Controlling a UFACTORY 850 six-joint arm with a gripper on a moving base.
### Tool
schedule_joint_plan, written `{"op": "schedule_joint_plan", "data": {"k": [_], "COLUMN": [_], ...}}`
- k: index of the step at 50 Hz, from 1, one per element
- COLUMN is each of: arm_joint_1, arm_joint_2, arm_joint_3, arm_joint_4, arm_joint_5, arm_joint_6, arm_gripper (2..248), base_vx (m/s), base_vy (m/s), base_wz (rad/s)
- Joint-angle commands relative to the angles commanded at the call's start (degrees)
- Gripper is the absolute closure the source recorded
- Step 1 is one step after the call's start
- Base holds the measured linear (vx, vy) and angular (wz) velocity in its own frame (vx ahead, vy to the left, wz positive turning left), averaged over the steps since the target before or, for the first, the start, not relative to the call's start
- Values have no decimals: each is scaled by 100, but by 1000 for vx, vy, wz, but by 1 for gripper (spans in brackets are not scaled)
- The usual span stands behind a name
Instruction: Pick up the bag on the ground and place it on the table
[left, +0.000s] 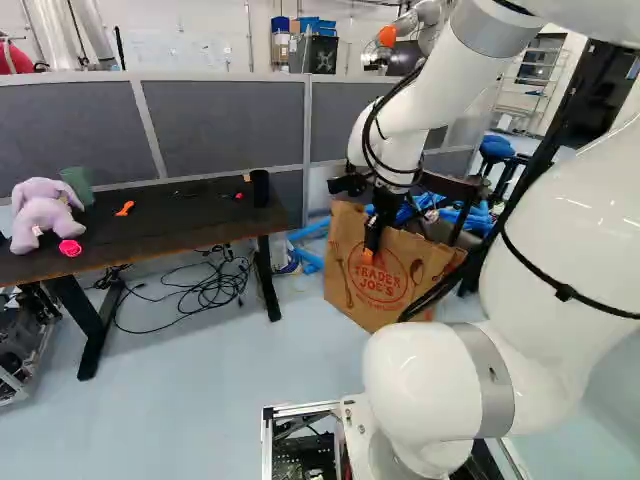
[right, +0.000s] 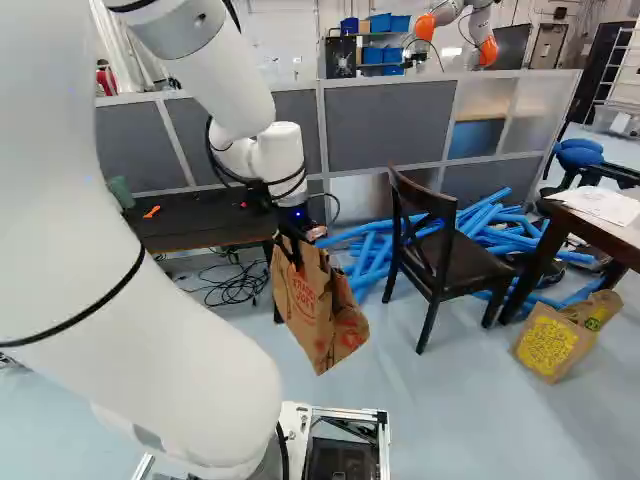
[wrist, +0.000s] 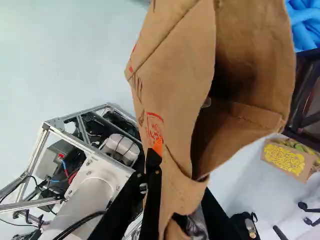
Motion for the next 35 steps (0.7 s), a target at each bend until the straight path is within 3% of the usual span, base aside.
{"op": "schedule_joint_plan", "data": {"k": [20,35], "arm_joint_1": [198,292], "arm_joint_2": [100,197], "arm_joint_3": [-346,-581], "arm_joint_4": [59,59], "arm_joint_5": [-653,-900], "arm_joint_6": [0,0], "arm_gripper": [229,229], "base_vx": [0,0], "base_vy": [0,0], "base_wz": [0,0]}}
